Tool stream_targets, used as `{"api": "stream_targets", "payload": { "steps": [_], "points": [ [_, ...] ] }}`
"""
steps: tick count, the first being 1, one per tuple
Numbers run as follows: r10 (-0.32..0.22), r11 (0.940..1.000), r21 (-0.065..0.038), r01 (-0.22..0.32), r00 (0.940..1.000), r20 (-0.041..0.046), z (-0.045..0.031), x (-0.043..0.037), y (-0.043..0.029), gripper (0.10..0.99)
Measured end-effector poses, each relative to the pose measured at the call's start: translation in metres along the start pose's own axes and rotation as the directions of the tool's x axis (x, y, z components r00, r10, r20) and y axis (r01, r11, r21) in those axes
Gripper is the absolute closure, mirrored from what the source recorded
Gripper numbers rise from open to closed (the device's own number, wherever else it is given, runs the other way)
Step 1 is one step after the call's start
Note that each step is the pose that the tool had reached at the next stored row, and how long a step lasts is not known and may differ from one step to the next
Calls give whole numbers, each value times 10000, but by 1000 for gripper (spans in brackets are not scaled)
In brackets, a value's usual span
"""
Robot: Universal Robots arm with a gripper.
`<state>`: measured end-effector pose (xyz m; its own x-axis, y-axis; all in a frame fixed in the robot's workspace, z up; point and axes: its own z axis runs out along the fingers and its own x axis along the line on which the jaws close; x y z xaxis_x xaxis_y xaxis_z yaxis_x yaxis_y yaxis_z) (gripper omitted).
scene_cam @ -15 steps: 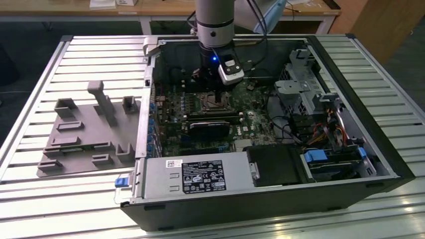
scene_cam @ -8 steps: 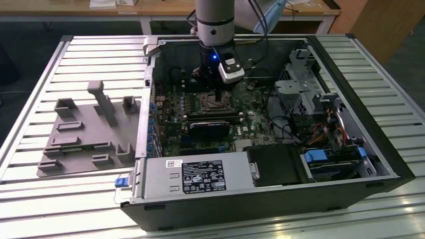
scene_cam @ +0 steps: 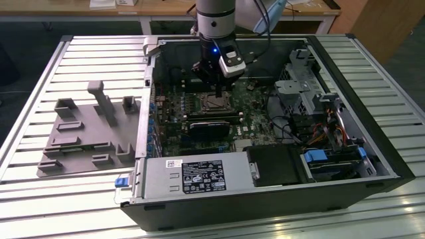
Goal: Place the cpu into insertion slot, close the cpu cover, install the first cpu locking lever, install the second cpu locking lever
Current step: 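Install the first cpu locking lever, then install the second cpu locking lever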
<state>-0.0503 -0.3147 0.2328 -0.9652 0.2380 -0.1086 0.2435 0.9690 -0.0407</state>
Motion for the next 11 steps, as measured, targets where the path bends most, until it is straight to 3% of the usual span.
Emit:
{"api": "stream_targets", "payload": {
  "steps": [11],
  "points": [
    [0,10000,0,0,10000,0,-36,-4,-2,984]
  ]
}}
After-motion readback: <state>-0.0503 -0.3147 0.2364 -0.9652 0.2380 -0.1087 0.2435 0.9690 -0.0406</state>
